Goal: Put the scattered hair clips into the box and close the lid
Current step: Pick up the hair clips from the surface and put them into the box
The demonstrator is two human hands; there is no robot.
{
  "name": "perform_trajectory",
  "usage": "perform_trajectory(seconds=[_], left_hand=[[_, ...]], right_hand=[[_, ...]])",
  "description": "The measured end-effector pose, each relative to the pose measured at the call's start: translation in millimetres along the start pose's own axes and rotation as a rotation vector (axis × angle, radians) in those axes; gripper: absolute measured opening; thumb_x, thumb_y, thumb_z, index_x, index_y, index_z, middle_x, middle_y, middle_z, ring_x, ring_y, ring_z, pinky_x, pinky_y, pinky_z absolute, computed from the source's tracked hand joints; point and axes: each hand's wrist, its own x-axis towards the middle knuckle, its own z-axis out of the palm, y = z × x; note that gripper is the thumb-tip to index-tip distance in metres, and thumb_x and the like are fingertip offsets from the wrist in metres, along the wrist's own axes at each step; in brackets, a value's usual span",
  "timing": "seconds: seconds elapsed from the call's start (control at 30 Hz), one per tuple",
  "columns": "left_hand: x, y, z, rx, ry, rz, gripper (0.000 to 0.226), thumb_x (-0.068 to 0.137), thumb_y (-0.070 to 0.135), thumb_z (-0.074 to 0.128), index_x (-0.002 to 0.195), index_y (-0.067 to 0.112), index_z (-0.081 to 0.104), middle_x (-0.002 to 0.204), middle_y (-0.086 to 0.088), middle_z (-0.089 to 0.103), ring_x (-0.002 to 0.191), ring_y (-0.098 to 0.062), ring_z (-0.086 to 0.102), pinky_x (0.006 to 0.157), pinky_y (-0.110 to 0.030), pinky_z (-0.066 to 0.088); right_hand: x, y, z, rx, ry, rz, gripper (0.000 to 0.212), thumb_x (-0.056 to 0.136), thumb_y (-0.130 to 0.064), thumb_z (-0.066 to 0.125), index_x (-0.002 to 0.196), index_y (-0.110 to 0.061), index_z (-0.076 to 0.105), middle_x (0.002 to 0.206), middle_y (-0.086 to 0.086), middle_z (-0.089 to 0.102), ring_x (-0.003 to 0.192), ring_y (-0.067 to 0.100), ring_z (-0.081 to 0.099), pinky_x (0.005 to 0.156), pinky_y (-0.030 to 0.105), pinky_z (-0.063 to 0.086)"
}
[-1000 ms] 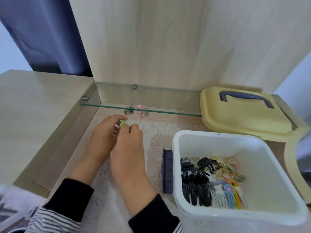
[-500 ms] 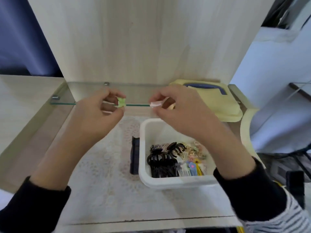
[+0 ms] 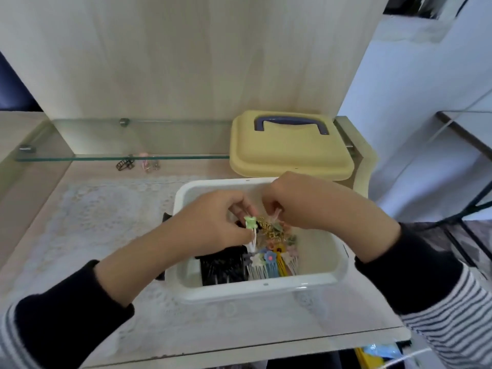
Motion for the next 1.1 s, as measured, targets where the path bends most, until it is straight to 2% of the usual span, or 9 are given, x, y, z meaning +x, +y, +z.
perform_trajectory(seconds=[0.1,0.17,0.3,0.4,0.5,0.67,0.8,0.97,1.1], left_hand=[[7,-1,9,0.087,-0.079,-0.042,0.023,0.076,0.019,0.078,0.089,0.033,0.065,0.094,0.011,0.063,0.068,-0.006,0.061,0.07,-0.027,0.052],[10,-1,12,0.133,-0.105,-0.049,0.023,0.073,0.024,0.081,0.087,0.035,0.066,0.091,0.014,0.064,0.069,-0.003,0.062,0.074,-0.028,0.054],[14,4,20,0.217,-0.151,-0.018,0.025,0.071,0.029,0.082,0.091,0.034,0.067,0.088,0.016,0.064,0.081,-0.004,0.065,0.081,-0.034,0.055],[17,10,27,0.366,-0.2,0.056,0.026,0.073,0.036,0.078,0.096,0.037,0.065,0.089,0.02,0.062,0.089,-0.001,0.062,0.082,-0.033,0.053],[18,15,35,0.541,-0.242,0.146,0.03,0.078,0.042,0.073,0.106,0.038,0.064,0.091,0.022,0.06,0.089,0.003,0.055,0.08,-0.024,0.049],[22,15,42,0.683,-0.249,0.229,0.035,0.079,0.049,0.067,0.112,0.04,0.059,0.114,0.019,0.059,0.098,-0.003,0.054,0.079,-0.028,0.048],[24,13,42,0.685,-0.229,0.25,0.041,0.077,0.05,0.068,0.117,0.043,0.059,0.118,0.021,0.058,0.105,-0.002,0.054,0.084,-0.029,0.048],[23,10,36,0.633,-0.177,0.28,0.043,0.076,0.047,0.071,0.118,0.047,0.058,0.122,0.027,0.054,0.111,0.003,0.048,0.083,-0.021,0.042],[14,12,17,0.607,-0.05,0.33,0.037,0.078,0.044,0.072,0.113,0.049,0.059,0.114,0.032,0.056,0.104,0.006,0.05,0.086,-0.021,0.044]], right_hand=[[1,0,3,-0.056,-0.057,0.012,0.034,0.087,-0.001,0.057,0.111,-0.023,0.066,0.11,0.0,0.059,0.092,0.021,0.062,0.053,0.019,0.039],[0,3,2,-0.07,-0.071,0.013,0.038,0.09,-0.003,0.056,0.119,-0.026,0.063,0.115,0.001,0.056,0.093,0.019,0.058,0.048,0.019,0.028],[-2,13,1,0.026,-0.087,0.047,0.042,0.088,0.0,0.056,0.122,-0.026,0.06,0.103,0.0,0.047,0.082,0.018,0.05,0.06,0.024,0.039],[-3,20,-1,0.064,-0.071,0.045,0.039,0.088,-0.005,0.06,0.122,-0.025,0.059,0.113,0.001,0.052,0.094,0.021,0.056,0.074,0.03,0.047],[-2,23,-3,0.081,-0.069,0.034,0.039,0.088,-0.008,0.061,0.123,-0.026,0.058,0.123,0.001,0.054,0.106,0.022,0.057,0.086,0.031,0.048],[-2,26,3,0.111,-0.045,0.024,0.038,0.087,-0.008,0.06,0.119,-0.028,0.059,0.121,0.0,0.054,0.104,0.021,0.058,0.087,0.035,0.051],[0,27,3,0.122,-0.054,0.022,0.038,0.088,-0.008,0.059,0.121,-0.027,0.057,0.12,0.0,0.055,0.104,0.022,0.058,0.088,0.035,0.051],[-2,29,9,0.147,0.005,0.0,0.037,0.087,-0.006,0.056,0.116,-0.029,0.059,0.116,0.001,0.057,0.1,0.023,0.059,0.083,0.037,0.052],[-4,31,11,0.171,0.035,-0.012,0.035,0.088,-0.007,0.055,0.115,-0.028,0.06,0.114,-0.001,0.058,0.099,0.02,0.058,0.082,0.037,0.052]])
